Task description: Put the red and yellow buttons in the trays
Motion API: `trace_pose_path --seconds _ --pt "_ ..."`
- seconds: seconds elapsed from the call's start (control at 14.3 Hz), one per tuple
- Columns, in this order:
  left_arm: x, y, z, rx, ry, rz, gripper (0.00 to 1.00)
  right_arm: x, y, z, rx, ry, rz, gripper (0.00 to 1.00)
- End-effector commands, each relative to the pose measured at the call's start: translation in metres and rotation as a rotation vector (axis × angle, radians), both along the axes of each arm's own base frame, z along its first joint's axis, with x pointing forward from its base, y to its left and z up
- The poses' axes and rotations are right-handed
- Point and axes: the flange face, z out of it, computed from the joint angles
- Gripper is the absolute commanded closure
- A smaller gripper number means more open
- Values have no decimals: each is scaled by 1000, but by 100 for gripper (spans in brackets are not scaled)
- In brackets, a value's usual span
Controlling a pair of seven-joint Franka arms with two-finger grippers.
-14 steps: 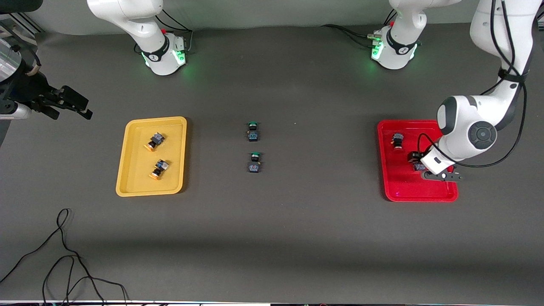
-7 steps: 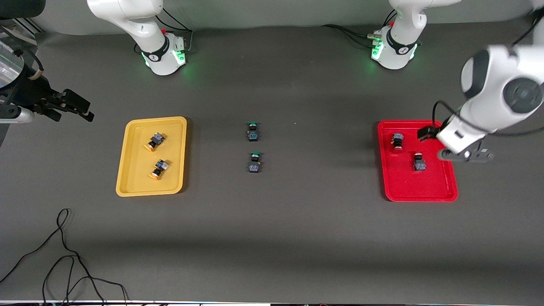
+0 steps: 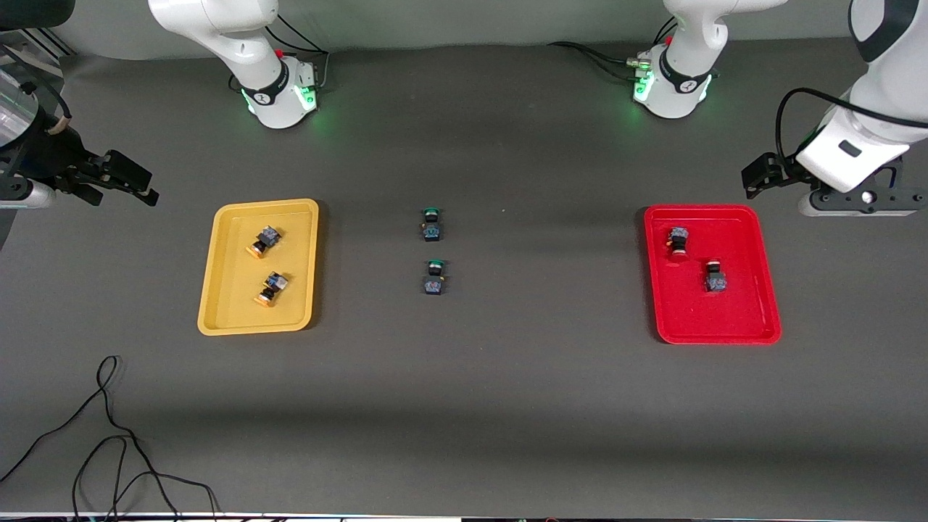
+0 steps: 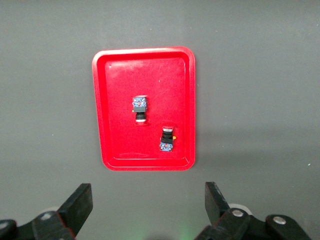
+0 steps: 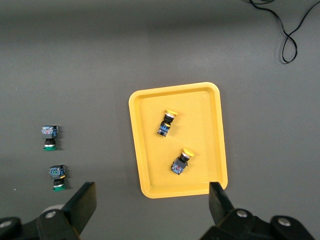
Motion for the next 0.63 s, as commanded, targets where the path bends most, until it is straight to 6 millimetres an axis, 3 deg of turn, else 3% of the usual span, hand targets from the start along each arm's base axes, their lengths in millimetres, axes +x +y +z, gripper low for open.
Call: trace_pose_path --seconds 0.0,0.56 --pt "-3 -2 7 -14 -13 -5 0 -1 -1 3 -21 6 24 0" --pt "-3 1 9 -23 -4 -10 0 1 -1 -1 -20 13 23 0"
